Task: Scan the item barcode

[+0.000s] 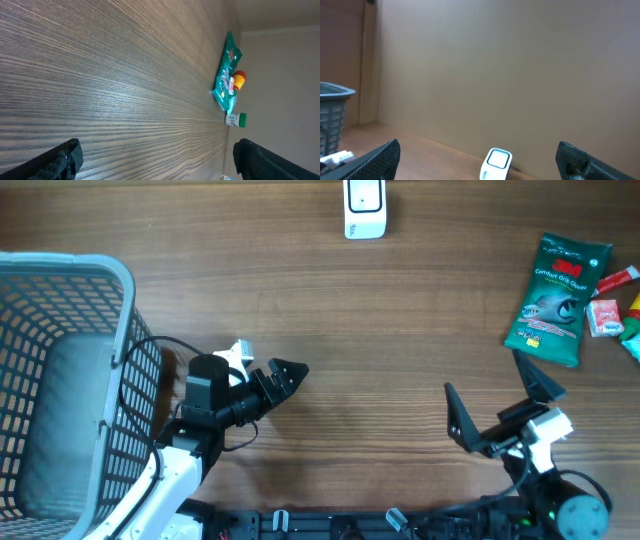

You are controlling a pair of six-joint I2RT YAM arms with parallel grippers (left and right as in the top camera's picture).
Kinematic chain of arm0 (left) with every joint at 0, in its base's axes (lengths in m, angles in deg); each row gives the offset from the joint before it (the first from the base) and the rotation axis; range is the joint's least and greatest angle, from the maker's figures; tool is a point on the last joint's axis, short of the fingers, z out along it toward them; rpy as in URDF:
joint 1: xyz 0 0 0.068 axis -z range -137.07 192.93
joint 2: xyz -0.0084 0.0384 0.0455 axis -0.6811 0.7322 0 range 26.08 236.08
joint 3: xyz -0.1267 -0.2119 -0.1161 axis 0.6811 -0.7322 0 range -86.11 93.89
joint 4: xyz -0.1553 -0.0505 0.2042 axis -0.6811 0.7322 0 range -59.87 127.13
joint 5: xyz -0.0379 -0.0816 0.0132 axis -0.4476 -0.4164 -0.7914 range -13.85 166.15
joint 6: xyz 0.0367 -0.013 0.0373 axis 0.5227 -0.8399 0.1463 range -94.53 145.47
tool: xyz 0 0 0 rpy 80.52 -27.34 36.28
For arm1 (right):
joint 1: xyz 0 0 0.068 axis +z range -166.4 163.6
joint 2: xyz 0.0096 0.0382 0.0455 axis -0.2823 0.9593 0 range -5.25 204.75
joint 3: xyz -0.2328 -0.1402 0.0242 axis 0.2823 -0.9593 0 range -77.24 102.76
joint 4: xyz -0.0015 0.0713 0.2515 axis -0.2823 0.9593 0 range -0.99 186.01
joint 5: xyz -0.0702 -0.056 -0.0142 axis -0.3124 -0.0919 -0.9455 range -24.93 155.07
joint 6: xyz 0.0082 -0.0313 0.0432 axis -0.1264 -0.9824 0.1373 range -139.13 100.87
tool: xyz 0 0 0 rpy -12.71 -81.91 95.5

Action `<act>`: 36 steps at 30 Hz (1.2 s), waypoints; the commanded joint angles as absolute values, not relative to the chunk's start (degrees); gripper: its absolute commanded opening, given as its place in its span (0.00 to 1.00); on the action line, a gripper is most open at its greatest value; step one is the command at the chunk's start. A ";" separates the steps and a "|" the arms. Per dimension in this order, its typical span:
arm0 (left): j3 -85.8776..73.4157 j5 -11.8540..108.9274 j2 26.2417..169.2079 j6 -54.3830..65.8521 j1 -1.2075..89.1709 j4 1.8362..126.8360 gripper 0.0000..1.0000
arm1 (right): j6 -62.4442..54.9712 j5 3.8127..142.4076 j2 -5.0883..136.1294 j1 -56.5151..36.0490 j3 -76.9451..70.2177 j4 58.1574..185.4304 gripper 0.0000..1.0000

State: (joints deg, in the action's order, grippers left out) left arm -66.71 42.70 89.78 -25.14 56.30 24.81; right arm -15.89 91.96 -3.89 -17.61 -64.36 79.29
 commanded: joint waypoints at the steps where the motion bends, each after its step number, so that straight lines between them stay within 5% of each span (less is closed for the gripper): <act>1: -66.38 43.51 89.41 -24.22 55.93 24.70 1.00 | -14.23 88.01 -5.04 -17.33 -69.12 74.00 1.00; 8: -66.38 43.51 89.41 -24.22 55.93 24.70 1.00 | -14.53 85.45 -5.07 -17.33 -76.99 66.16 1.00; 25: -66.38 43.51 89.41 -24.22 55.93 24.70 1.00 | -16.11 75.83 -5.07 -17.33 -76.95 87.93 0.99; 36: -66.38 43.51 89.41 -24.22 55.93 24.70 1.00 | -17.64 74.94 -5.09 -17.33 -76.95 88.45 1.00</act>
State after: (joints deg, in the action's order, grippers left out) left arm -66.71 42.72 89.78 -25.14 56.30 24.81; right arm -16.65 76.29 -4.37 -17.61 -76.88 88.58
